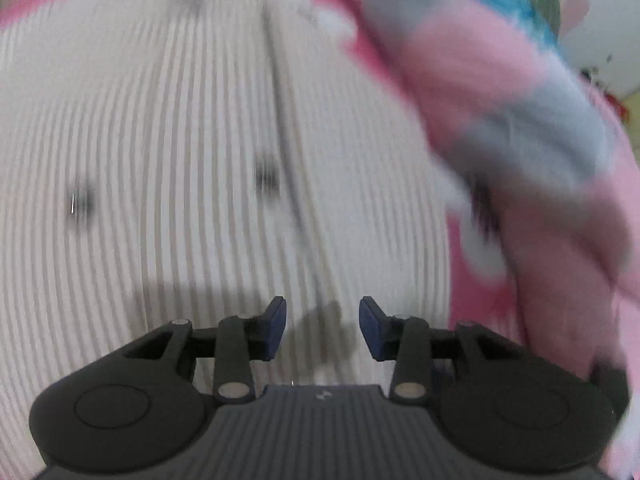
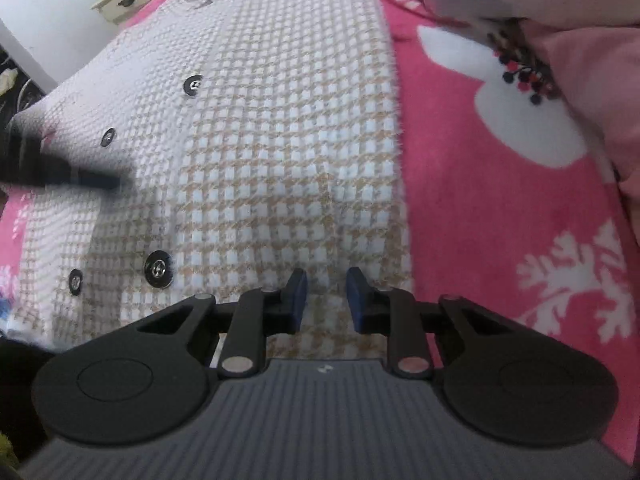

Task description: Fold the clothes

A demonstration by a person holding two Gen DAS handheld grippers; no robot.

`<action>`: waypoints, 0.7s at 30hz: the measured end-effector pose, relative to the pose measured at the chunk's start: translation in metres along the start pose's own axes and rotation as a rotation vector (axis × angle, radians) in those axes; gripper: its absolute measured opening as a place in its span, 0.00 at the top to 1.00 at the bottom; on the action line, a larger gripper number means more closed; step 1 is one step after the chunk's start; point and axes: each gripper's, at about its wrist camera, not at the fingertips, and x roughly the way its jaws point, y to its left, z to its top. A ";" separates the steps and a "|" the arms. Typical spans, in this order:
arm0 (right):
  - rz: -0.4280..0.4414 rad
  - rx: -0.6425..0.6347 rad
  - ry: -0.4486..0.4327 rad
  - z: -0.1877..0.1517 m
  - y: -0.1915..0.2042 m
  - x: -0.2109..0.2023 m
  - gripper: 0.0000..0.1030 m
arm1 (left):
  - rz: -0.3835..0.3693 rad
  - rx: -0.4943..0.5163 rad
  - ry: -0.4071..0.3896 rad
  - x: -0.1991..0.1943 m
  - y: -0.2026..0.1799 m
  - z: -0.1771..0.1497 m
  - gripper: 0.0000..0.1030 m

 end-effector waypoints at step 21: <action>0.081 0.117 -0.053 -0.007 -0.019 -0.002 0.80 | 0.204 0.116 -0.327 0.136 -0.025 0.202 0.59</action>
